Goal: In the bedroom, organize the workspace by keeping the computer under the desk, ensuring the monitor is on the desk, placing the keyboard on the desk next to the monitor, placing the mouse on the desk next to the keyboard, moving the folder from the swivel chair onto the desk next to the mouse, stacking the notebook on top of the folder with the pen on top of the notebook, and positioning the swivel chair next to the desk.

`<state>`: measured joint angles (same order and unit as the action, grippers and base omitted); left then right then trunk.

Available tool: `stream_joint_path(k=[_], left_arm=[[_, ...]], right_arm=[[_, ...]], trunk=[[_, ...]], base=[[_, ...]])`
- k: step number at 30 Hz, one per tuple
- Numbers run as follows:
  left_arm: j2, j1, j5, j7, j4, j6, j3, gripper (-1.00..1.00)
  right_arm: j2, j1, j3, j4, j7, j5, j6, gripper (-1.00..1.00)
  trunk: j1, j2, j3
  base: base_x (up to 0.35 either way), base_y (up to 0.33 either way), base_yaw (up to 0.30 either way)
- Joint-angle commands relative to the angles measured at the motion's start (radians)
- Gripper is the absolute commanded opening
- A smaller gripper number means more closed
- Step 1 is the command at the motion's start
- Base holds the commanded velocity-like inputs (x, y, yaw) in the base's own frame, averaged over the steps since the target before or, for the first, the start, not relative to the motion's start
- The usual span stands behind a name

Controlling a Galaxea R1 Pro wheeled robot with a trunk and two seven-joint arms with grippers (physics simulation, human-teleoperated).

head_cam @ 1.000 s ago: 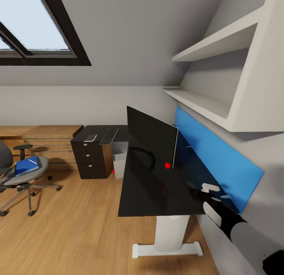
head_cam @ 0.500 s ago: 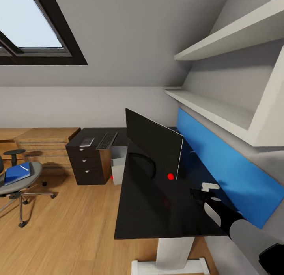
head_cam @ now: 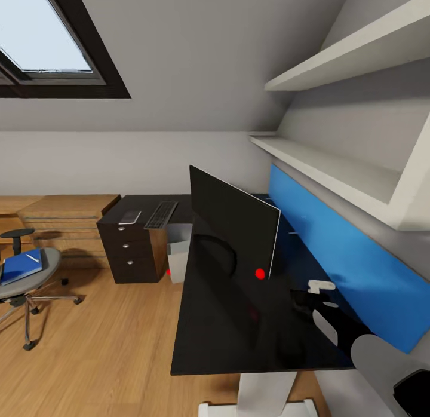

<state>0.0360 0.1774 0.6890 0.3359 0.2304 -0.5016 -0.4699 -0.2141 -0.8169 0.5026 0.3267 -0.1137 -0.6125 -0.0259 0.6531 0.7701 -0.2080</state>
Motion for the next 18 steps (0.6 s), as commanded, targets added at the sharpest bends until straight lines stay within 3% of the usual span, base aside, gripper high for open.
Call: stream_joint_path(k=[1, 8, 17, 18], left_arm=[[0.003, 0.001, 0.003, 0.009, 0.001, -0.002, -0.008, 1.0], [0.021, 0.0, 0.004, 0.009, 0.001, -0.006, -0.007, 1.0], [0.025, 0.0, 0.004, 0.01, 0.001, -0.006, -0.004, 1.0], [0.025, 0.0, 0.004, 0.01, 0.002, -0.006, 0.016, 1.0]], right_arm=[[-0.003, -0.001, 0.008, 0.0, -0.002, -0.007, -0.003, 1.0], [-0.035, -0.001, 0.007, -0.007, 0.035, -0.009, 0.0, 1.0], [-0.053, -0.001, 0.006, -0.009, 0.05, -0.01, -0.005, 1.0], [-0.056, -0.001, 0.005, -0.009, 0.051, -0.011, -0.009, 1.0]], trunk=[[0.0, 0.001, -0.002], [0.0, 0.001, -0.002], [0.0, 0.001, -0.002], [0.0, 0.001, -0.002]], base=[[0.003, 0.0, 0.0], [0.118, 0.0, 0.0], [0.107, 0.0, 0.0], [0.007, 0.0, 0.0]])
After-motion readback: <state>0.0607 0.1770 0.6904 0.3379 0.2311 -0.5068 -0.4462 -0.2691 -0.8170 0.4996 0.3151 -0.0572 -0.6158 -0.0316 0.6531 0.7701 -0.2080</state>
